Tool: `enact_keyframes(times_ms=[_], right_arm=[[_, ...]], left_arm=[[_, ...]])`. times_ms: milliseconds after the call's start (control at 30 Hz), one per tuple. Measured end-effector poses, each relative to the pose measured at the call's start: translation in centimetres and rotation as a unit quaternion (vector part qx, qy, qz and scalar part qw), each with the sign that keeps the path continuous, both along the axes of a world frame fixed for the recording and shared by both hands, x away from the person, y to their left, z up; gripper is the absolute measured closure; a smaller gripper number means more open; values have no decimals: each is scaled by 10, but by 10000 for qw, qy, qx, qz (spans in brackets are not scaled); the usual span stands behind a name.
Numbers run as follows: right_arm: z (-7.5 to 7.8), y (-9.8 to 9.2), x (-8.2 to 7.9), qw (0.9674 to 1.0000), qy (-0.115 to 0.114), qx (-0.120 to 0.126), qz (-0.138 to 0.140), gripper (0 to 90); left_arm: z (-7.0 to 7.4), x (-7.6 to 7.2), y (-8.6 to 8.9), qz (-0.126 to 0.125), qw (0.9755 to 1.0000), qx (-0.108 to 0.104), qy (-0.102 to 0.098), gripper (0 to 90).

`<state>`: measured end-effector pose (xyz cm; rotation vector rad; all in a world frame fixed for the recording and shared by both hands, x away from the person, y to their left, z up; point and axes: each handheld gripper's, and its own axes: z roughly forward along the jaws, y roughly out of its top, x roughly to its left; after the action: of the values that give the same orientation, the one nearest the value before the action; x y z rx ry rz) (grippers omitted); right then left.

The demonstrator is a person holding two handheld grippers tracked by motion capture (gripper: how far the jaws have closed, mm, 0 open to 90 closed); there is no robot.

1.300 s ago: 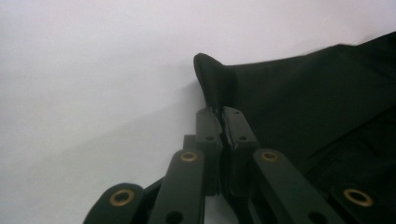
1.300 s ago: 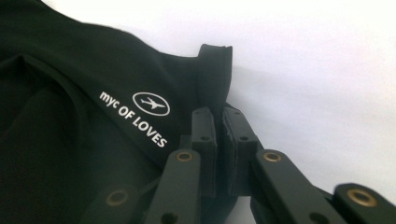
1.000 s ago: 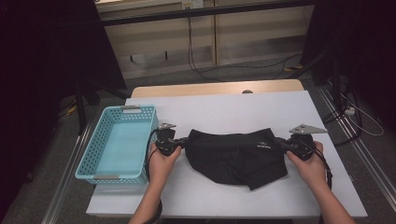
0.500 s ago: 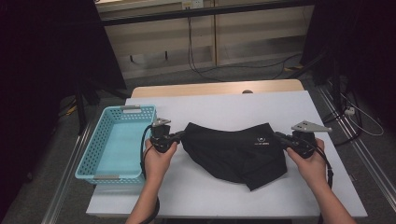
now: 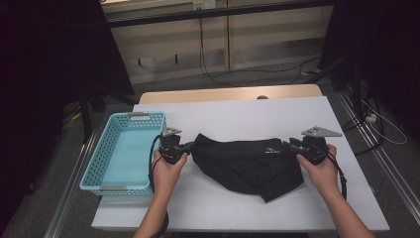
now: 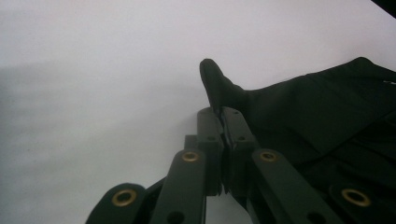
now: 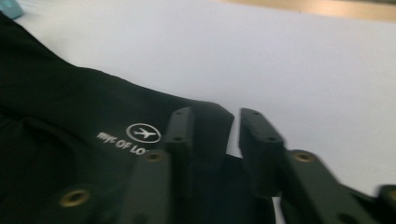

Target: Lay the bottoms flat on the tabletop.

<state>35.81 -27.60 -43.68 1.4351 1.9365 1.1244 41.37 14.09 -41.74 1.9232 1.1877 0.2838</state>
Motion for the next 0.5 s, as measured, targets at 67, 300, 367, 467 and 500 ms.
enact_keyframes(times_ms=[67, 300, 367, 467, 500], right_arm=[[-8, 2, 7, 9997, 228, 103, -7, 546], [-25, 11, 15, 9974, 627, -272, 249, 679], [-26, 13, 13, 9969, 644, -179, 412, 784], [-23, 16, 11, 9967, 576, -201, 544, 849], [-21, 15, 11, 9972, 506, -123, 533, 851]], left_arm=[[-2, 1, 0, 13, 10000, 0, -2, 873], [-5, 0, 1, 26, 10000, 3, 50, 872], [-5, -1, 1, 26, 10000, 1, 47, 873], [-5, -1, 1, 44, 10000, -22, 52, 873], [-4, -1, 2, 45, 10000, -29, 55, 873]])
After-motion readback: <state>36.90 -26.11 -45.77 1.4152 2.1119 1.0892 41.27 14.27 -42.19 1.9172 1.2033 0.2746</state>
